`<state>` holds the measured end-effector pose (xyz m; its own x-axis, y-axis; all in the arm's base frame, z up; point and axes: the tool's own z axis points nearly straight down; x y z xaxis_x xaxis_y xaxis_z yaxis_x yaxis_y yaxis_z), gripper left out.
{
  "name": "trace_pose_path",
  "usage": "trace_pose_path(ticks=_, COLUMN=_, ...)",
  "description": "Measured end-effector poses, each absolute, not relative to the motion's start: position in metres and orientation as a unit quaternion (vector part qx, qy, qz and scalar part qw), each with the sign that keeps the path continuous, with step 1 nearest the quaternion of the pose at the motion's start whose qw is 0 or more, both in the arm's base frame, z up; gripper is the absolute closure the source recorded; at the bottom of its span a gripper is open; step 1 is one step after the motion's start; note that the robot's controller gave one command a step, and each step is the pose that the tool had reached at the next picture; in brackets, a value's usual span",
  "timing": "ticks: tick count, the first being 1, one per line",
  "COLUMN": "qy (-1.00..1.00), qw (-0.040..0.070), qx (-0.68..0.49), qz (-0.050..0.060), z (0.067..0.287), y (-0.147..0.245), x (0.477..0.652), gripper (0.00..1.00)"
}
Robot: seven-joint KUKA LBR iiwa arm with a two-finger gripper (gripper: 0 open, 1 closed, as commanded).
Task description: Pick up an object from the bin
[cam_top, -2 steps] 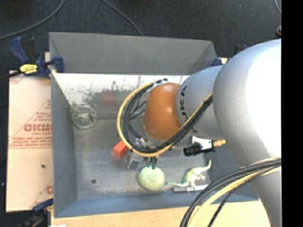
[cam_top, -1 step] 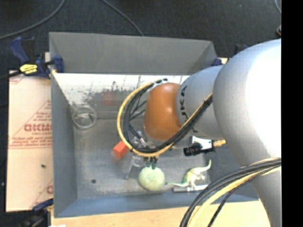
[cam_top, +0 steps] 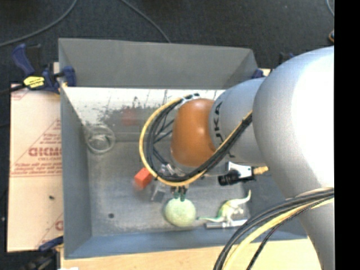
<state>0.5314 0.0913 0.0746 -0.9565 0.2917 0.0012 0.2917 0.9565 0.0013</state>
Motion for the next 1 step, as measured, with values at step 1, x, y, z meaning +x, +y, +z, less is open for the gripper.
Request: trace_pose_path(ticks=1, qy=-0.997, qw=-0.002, qx=-0.079, qz=-0.001, z=0.0717, y=0.1270, x=0.5616, gripper=1.00)
